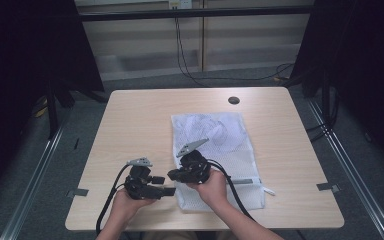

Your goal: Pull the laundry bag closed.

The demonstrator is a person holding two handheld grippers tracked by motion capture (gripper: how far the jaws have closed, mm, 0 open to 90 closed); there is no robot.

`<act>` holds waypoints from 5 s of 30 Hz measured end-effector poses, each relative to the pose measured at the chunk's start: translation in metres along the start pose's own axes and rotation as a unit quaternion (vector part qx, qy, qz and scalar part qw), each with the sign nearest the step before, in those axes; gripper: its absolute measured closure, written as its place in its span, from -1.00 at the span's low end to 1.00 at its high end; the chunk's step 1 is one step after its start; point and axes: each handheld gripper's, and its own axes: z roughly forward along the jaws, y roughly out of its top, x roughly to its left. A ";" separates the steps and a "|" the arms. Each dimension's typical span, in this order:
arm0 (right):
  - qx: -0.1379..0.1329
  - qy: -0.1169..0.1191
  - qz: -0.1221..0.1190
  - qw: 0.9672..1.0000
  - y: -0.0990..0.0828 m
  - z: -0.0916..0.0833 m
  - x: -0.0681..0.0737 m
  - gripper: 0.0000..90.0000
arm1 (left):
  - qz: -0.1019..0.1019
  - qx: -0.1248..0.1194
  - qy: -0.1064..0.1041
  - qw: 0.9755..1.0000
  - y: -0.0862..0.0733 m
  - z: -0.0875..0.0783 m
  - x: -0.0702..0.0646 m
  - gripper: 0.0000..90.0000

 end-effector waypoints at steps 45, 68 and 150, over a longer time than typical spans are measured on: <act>-0.023 0.016 0.000 1.000 -0.004 -0.015 -0.001 0.92 | -0.069 -0.025 -0.057 0.996 -0.001 0.014 -0.004 0.96; -0.025 0.002 -0.047 0.999 -0.001 -0.006 0.006 0.48 | -0.092 -0.025 -0.052 0.994 0.000 0.012 -0.003 0.97; 0.036 0.009 -0.033 0.999 0.016 -0.014 0.012 1.00 | -0.122 -0.055 -0.041 0.990 -0.003 0.007 -0.004 0.96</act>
